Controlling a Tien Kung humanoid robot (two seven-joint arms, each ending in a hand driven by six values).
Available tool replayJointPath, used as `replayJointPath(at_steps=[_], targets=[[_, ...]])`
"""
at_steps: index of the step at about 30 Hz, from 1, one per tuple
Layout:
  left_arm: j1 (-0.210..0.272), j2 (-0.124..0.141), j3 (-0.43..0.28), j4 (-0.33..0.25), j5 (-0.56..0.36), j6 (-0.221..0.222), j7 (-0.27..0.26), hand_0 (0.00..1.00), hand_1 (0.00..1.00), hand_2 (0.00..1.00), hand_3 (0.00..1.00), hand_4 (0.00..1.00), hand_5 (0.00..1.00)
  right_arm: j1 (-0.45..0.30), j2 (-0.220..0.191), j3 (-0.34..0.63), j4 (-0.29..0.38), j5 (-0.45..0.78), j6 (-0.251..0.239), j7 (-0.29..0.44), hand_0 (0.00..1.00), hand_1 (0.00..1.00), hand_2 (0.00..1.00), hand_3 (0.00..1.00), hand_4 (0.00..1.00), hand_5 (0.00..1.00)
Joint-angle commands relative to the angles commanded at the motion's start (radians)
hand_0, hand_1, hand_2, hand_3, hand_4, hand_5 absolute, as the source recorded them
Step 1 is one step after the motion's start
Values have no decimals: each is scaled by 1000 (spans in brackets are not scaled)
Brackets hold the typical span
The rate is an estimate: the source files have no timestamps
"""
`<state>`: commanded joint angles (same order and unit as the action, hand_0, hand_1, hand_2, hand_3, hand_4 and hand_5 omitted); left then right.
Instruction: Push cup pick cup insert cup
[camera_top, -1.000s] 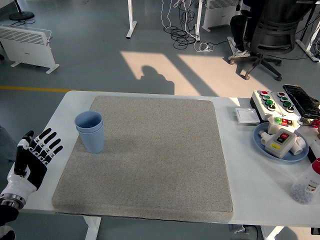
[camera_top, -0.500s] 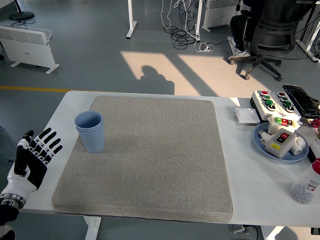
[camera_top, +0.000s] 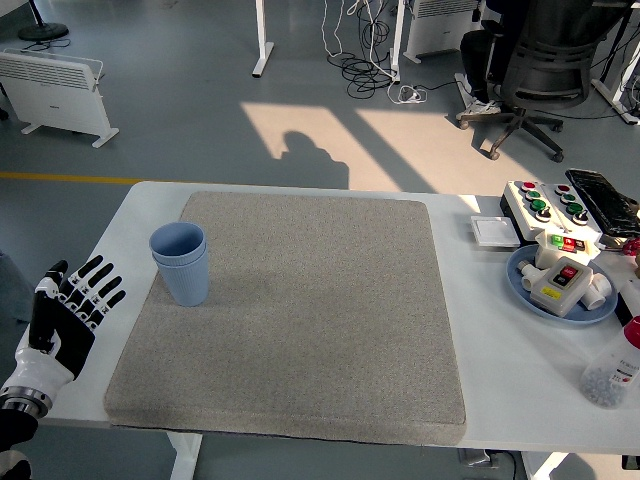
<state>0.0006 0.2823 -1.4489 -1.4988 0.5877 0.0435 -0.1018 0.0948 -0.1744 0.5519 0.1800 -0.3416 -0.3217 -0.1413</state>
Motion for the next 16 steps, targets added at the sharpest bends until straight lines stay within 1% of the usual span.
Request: replayJointPath(at_steps=[16], targets=[[2, 2, 7, -1, 0, 1, 0, 844, 857, 879, 825, 574, 998, -6, 0, -3, 0, 1, -1, -1, 686, 606, 638, 556, 93, 400]])
